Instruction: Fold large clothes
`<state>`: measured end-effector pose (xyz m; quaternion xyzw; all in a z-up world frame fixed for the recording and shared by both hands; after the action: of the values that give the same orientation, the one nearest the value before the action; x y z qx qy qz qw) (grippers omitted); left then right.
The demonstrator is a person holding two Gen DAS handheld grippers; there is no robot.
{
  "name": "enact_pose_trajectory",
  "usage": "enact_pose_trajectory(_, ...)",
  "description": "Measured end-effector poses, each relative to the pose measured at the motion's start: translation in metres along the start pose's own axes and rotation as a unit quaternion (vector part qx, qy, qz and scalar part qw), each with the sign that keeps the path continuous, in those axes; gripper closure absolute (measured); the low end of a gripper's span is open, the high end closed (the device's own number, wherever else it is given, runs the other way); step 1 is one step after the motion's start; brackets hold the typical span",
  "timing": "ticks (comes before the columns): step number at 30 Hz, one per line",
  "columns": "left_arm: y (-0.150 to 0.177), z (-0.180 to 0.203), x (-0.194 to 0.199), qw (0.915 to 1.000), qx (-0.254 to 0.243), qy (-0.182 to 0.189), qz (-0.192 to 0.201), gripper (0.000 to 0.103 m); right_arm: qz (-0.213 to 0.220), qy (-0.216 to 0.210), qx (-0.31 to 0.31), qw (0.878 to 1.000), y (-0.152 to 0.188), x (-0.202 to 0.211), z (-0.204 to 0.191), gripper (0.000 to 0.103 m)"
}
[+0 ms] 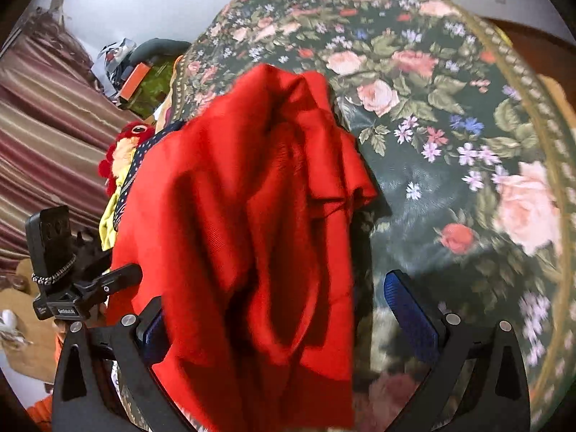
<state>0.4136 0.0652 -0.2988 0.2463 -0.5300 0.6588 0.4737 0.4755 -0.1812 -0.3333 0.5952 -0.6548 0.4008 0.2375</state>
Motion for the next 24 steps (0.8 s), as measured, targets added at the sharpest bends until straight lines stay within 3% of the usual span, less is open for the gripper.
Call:
enact_pose_trajectory(4, -0.009, -0.002, -0.020, 0.9989, 0.016, 0.040, -0.018, 0.002, -0.008, -0.030, 0.012, 0.999, -0.007, -0.017, -0.004, 0.001)
enact_pose_trajectory(6, -0.012, -0.002, -0.026, 0.9975, 0.023, 0.062, -0.025, 0.002, -0.011, -0.049, 0.023, 0.998, -0.010, -0.023, -0.010, 0.015)
enact_pose_trajectory(7, -0.013, -0.002, -0.029, 0.9967, 0.028, 0.071, -0.028, 0.002, -0.019, -0.063, 0.025, 0.998, -0.012, -0.026, -0.012, 0.030)
enact_pose_trajectory(9, -0.014, -0.004, -0.031, 0.9957, 0.036, 0.081, -0.029, 0.003, -0.019, -0.067, 0.016, 0.997, -0.016, -0.032, -0.015, 0.036)
enact_pose_trajectory(11, -0.018, -0.003, -0.031, 0.9952, 0.037, 0.088, -0.022, 0.015, -0.013, -0.072, 0.013, 0.997, -0.018, -0.033, -0.018, 0.050)
enact_pose_trajectory(12, -0.019, -0.002, -0.030, 0.9951, 0.037, 0.089, -0.019, 0.016, -0.007, -0.074, 0.009, 0.997, -0.020, -0.031, -0.020, 0.054)
enact_pose_trajectory(14, -0.022, 0.002, -0.025, 0.9963, 0.027, 0.082, -0.004, 0.031, 0.002, -0.076, 0.006, 0.997, -0.021, -0.024, -0.026, 0.066)
enact_pose_trajectory(17, -0.021, 0.014, -0.009, 0.9988, -0.025, 0.040, 0.010, 0.046, 0.013, -0.069, 0.024, 0.997, -0.021, -0.014, -0.045, 0.073)
enact_pose_trajectory(20, -0.020, 0.018, 0.009, 0.9987, -0.044, 0.008, 0.025, 0.054, 0.029, -0.042, 0.068, 0.996, -0.017, -0.006, -0.083, 0.075)
enact_pose_trajectory(24, -0.022, 0.000, 0.044, 0.9980, -0.030, -0.005, 0.055, 0.057, 0.044, -0.052, 0.092, 0.993, -0.018, 0.003, -0.128, 0.075)
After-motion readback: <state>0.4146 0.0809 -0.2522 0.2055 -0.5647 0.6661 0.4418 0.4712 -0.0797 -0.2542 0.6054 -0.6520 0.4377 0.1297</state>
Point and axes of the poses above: each gripper's, at about its wrist camera, not at the fingertips, and x roughly against the way its jaws point, z to its right, y to its underside, the point moved 6 cm from there along -x, roughly the way its jaws point, and after that the axes turned 9 degrees about -x, right-handed, at the moved point
